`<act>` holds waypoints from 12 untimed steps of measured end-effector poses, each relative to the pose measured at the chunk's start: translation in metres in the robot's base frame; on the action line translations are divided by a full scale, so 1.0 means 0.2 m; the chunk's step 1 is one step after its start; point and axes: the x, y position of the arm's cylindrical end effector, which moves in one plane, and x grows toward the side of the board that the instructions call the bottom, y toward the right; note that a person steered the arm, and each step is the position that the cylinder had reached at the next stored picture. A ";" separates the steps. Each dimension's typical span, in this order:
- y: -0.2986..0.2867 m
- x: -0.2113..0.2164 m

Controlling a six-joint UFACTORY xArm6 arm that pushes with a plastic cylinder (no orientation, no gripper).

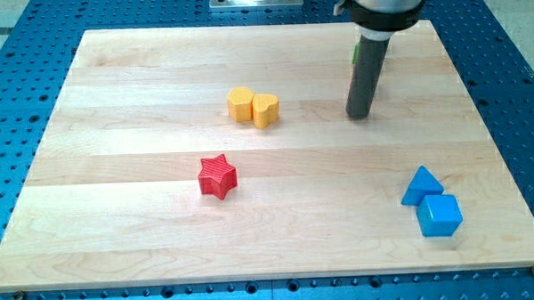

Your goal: Adjust the green star and red circle vertically

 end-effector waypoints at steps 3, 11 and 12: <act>-0.08 -0.19; 0.06 -0.54; -0.19 -0.38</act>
